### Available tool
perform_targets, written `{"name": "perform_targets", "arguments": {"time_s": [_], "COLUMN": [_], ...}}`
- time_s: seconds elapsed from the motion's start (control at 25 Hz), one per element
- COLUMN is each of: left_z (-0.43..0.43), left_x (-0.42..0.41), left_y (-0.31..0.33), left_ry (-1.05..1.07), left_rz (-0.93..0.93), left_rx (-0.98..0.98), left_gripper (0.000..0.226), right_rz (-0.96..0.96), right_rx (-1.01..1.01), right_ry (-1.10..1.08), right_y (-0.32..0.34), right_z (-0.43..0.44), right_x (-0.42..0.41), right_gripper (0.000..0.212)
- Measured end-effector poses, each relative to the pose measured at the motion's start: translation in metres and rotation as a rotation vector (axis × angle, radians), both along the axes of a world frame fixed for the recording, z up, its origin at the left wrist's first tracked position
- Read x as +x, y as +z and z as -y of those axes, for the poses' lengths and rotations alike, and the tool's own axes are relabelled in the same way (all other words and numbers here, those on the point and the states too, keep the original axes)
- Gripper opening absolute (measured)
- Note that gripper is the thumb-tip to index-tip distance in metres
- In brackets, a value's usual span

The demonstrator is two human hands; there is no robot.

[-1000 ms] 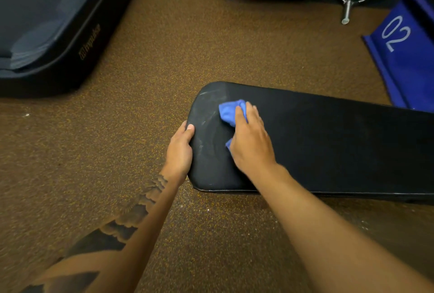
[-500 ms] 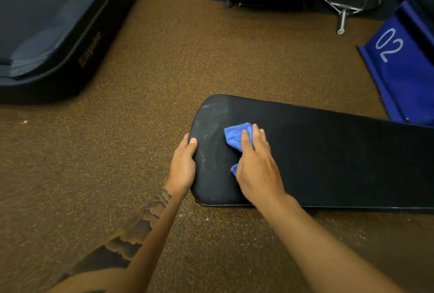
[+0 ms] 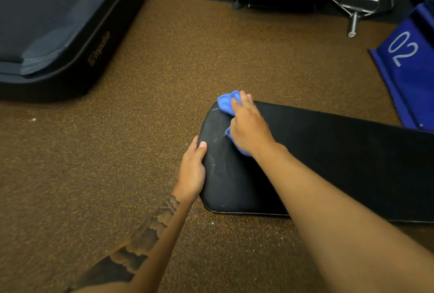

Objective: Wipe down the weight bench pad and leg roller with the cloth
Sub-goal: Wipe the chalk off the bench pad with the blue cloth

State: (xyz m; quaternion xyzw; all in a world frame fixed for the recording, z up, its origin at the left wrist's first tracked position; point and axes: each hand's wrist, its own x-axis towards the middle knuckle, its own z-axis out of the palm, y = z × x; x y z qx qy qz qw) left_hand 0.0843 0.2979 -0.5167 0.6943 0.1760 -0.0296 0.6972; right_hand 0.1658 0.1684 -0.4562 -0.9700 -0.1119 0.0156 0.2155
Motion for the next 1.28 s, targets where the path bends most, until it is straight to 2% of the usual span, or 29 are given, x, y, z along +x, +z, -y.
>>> {"name": "perform_targets", "arguments": {"time_s": [0.08, 0.16, 0.28, 0.4, 0.44, 0.52, 0.6, 0.68, 0.92, 1.08, 1.2, 1.28], "left_z": [0.000, -0.001, -0.001, -0.001, -0.001, -0.001, -0.002, -0.002, -0.001, -0.001, -0.002, -0.002], "left_x": [0.000, -0.001, -0.002, -0.003, -0.003, -0.002, -0.001, -0.001, -0.001, -0.002, -0.004, -0.002], "left_y": [0.000, 0.000, -0.003, -0.004, -0.003, -0.005, -0.007, -0.006, -0.003, 0.000, -0.001, -0.007], "left_ry": [-0.007, -0.016, -0.006, -0.007, -0.017, -0.025, -0.024, -0.017, -0.012, -0.003, -0.001, 0.009], "left_rz": [-0.001, 0.001, -0.015, -0.015, -0.014, -0.014, -0.020, -0.020, -0.032, -0.040, -0.037, -0.023], "left_rx": [0.028, 0.056, 0.046, 0.024, 0.007, -0.028, -0.028, -0.027, -0.009, 0.005, 0.002, -0.016], "left_gripper": [0.061, 0.053, 0.043, 0.041, 0.038, 0.034, 0.045, 0.065, 0.065, 0.052, 0.075, 0.080], "right_rz": [0.017, 0.033, 0.041, 0.067, 0.061, 0.022, 0.024, 0.040, 0.016, 0.068, 0.074, 0.064], "right_rx": [-0.002, 0.029, 0.015, -0.072, -0.084, -0.081, -0.096, -0.086, -0.024, -0.003, 0.023, 0.034], "right_ry": [0.137, 0.181, 0.042, -0.172, -0.231, -0.299, -0.268, -0.172, 0.127, -0.125, -0.186, -0.147], "right_y": [-0.005, -0.007, -0.004, -0.002, -0.002, -0.002, -0.001, 0.002, -0.003, 0.006, 0.005, 0.003], "right_z": [-0.001, 0.006, 0.027, 0.038, 0.037, 0.027, 0.014, 0.007, 0.037, 0.035, 0.005, -0.014], "right_x": [-0.036, -0.072, -0.073, -0.023, -0.004, 0.025, 0.036, 0.029, -0.041, -0.021, 0.011, 0.017], "right_gripper": [0.064, 0.061, 0.068, 0.078, 0.076, 0.061, 0.043, 0.038, 0.059, 0.059, 0.053, 0.050]}}
